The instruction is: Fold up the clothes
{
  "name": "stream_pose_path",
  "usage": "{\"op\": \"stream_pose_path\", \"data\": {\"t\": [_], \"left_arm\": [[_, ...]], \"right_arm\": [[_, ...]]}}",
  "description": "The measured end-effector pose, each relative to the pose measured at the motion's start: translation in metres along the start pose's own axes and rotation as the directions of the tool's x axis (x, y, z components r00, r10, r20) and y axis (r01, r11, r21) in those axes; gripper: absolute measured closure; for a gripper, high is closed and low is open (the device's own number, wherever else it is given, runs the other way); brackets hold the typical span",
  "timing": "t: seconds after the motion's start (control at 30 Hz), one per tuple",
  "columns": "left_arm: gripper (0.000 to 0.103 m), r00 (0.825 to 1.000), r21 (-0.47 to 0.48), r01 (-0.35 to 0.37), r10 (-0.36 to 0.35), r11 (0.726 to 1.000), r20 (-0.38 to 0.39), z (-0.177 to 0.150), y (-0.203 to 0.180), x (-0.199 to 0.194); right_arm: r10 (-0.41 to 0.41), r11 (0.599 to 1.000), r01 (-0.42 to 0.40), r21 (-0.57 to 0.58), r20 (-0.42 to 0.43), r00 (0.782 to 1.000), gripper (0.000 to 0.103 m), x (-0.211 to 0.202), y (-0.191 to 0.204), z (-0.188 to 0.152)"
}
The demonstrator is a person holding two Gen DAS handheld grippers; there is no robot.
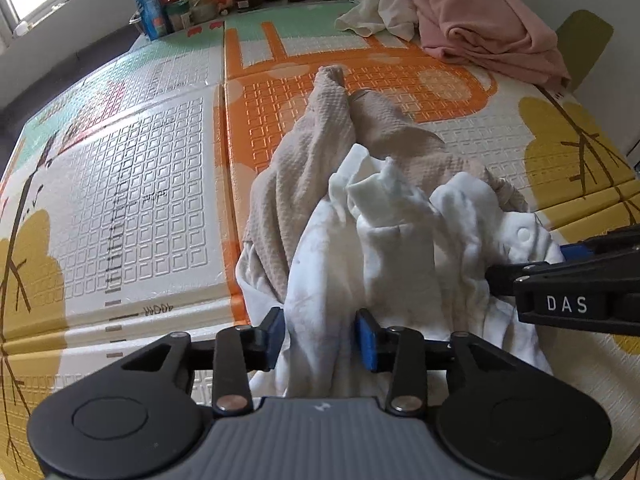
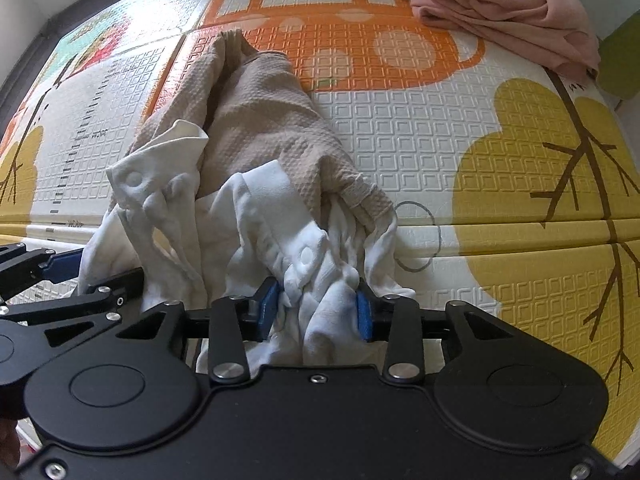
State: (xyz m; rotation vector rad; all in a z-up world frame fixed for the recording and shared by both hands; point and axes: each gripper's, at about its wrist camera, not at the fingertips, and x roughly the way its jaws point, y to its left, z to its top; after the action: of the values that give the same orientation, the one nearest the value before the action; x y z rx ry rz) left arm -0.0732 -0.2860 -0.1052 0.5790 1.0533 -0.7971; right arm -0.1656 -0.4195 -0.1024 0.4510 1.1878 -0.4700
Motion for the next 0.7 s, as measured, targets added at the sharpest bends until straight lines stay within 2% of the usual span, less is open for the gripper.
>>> {"op": "stream_pose_path", "data": {"t": [0.2, 0.3, 0.5, 0.7], "left_arm": [[0.05, 0.999, 0.002, -0.031, 0.031, 1.0, 0.015, 0.002, -0.001, -0.011], [0.04, 0.999, 0.0, -0.041, 0.041, 0.999, 0.03, 0.003, -0.001, -0.02], [0.034, 0.998, -0.002, -0.043, 0.043, 0.999, 0.05, 0.007, -0.002, -0.04], [0.03, 0.997, 0.03, -0.047, 0.045, 0.998, 0.068, 0.002, -0.01, -0.057]], "right_arm": [[0.022, 1.0, -0.023, 0.021, 0.015, 1.0, 0.066, -0.012, -0.003, 0.001], [0.026, 1.0, -0.026, 0.016, 0.034, 0.999, 0.065, -0.022, -0.003, 0.002], [0.014, 1.0, -0.013, -0.012, 0.098, 0.995, 0.065, -0.05, -0.002, 0.004], [0.055, 0.998, -0.05, -0.033, 0.154, 0.987, 0.063, -0.083, -0.003, 0.005]]}}
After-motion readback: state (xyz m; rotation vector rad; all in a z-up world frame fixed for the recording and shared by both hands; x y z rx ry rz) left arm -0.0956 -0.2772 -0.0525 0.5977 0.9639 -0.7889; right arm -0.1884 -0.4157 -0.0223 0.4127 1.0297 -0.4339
